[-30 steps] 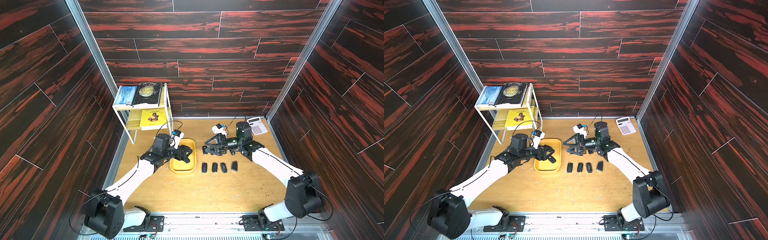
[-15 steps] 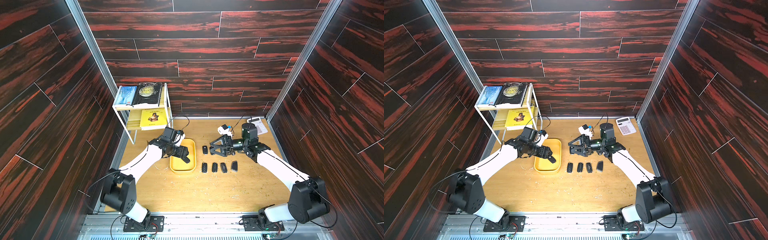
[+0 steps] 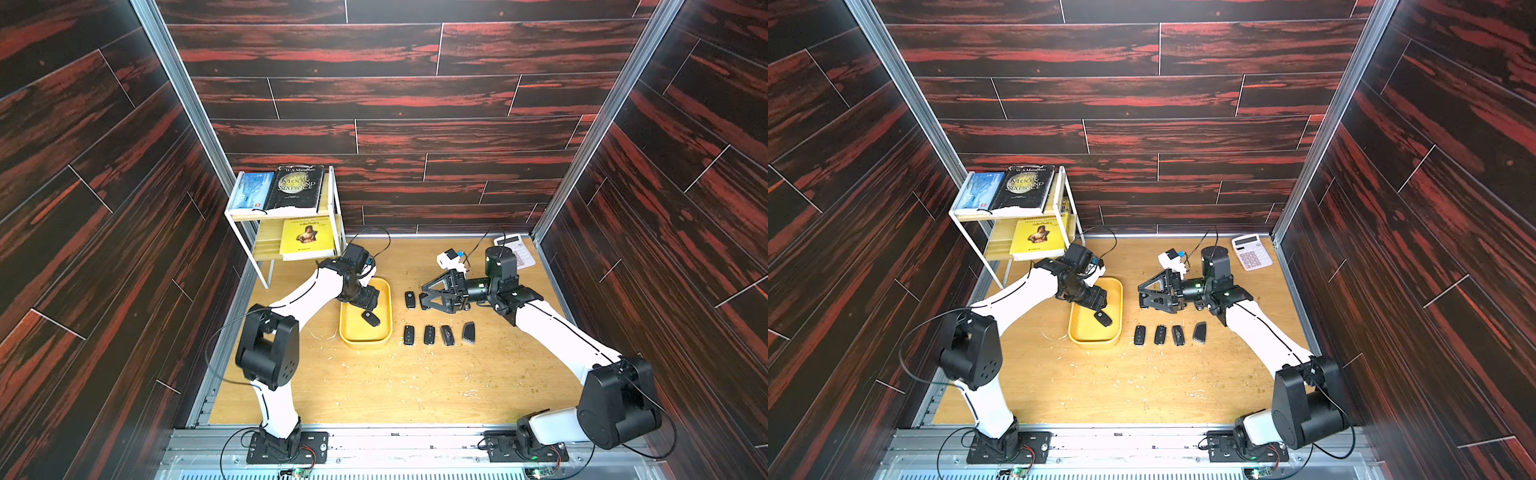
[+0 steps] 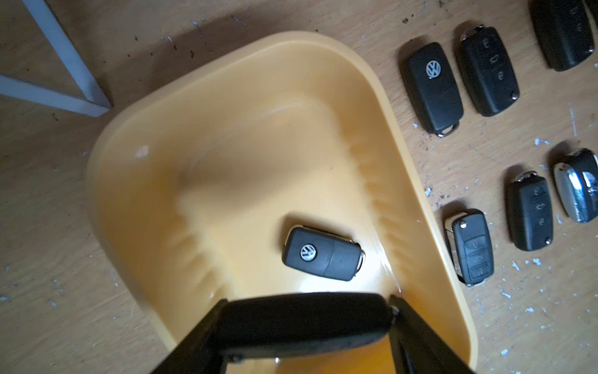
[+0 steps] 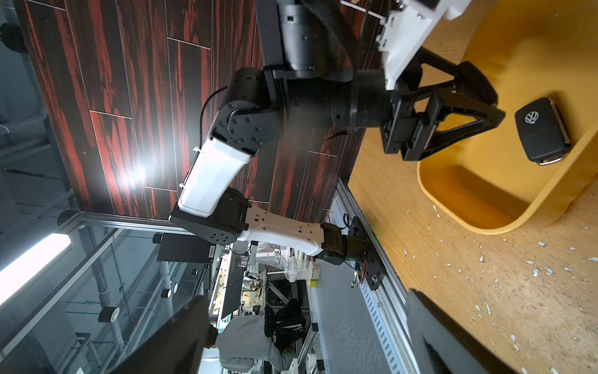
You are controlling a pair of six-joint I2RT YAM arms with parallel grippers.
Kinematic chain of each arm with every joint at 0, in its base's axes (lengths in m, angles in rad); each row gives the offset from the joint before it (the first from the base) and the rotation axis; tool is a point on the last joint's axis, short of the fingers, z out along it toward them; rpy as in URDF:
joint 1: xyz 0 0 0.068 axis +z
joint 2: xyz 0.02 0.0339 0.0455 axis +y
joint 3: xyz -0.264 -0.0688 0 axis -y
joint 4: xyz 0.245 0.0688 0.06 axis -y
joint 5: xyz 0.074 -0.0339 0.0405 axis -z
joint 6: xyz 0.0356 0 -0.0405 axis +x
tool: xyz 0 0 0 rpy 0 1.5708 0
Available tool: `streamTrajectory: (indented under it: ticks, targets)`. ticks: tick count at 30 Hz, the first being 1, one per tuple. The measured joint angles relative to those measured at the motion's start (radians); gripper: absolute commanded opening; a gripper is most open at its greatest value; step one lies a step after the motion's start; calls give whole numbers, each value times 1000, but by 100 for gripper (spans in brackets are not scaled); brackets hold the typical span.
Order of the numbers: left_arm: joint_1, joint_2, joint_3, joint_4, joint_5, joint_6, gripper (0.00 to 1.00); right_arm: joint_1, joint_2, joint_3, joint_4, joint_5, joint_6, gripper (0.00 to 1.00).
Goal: Place the car key into the storage box
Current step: Place the car key in the storage box.
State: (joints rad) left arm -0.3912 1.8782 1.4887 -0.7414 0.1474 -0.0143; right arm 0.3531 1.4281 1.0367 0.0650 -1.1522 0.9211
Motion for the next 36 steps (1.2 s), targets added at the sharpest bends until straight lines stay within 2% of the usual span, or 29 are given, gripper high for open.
streamTrajectory:
  ticks: [11, 22, 31, 36]
  targets:
    - [0, 112, 76, -15, -13, 4, 29, -6, -23, -13, -17, -7, -22, 99]
    - [0, 228, 228, -53, -16, 14, 29, -8, -23, -14, -23, -8, -26, 99]
    - [0, 269, 243, -77, -15, 18, 29, -13, -28, -34, -32, -8, -40, 99]
    - [-1, 289, 257, -77, -13, 18, 37, -14, -34, -46, -40, -7, -43, 98]
